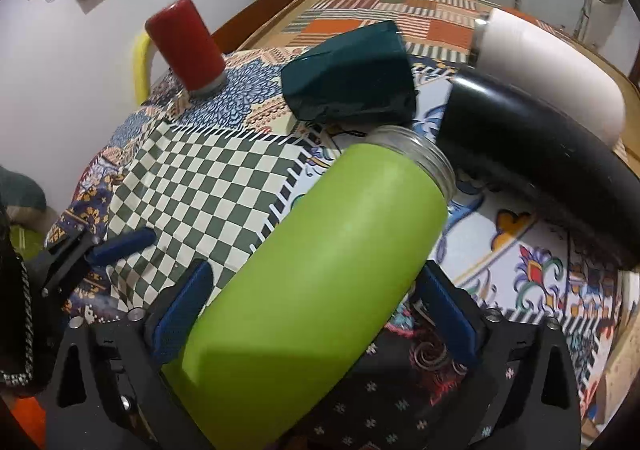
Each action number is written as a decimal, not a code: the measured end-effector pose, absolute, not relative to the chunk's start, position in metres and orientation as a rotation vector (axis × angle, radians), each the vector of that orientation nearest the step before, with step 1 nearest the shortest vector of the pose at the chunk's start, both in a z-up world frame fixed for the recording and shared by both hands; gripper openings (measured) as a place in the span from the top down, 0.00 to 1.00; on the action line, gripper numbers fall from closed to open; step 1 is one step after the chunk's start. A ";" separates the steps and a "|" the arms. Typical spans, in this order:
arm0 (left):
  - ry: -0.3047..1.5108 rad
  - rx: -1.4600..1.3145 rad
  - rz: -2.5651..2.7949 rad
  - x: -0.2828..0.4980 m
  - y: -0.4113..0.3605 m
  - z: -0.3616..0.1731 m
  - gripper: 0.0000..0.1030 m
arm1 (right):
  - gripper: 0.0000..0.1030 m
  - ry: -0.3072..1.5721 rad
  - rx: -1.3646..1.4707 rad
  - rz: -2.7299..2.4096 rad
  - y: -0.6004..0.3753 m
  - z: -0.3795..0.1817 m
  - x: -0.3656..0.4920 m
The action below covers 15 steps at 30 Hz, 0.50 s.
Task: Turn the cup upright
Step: 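Grasp the lime-green bottle with the right tool while the left tool releases it, then rotate the lime-green bottle upright with the right tool, opening end up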
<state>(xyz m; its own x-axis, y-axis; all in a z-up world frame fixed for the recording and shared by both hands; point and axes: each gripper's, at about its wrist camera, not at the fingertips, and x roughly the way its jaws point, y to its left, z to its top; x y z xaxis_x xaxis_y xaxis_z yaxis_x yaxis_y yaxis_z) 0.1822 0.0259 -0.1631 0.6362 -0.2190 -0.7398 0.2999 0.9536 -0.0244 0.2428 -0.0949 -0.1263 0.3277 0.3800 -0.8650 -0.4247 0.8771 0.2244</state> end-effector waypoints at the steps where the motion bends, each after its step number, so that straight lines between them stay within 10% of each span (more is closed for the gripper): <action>1: 0.824 0.106 -0.282 0.182 0.028 -0.162 0.34 | 0.14 1.115 -0.064 0.534 -0.092 -0.126 0.242; 6: 0.809 0.092 -0.222 0.183 0.042 -0.156 0.34 | 0.34 1.106 -0.095 0.574 -0.084 -0.122 0.239; 15: 0.736 0.090 -0.192 0.176 0.043 -0.131 0.34 | 0.38 1.003 -0.118 0.555 -0.099 -0.106 0.222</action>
<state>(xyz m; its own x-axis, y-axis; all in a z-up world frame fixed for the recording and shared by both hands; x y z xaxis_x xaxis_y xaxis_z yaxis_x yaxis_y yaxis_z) 0.1762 0.0433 -0.1314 0.7243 -0.1421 -0.6747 0.2054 0.9786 0.0144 0.2223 -0.0988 -0.1060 0.4129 0.3867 -0.8246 -0.4930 0.8562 0.1547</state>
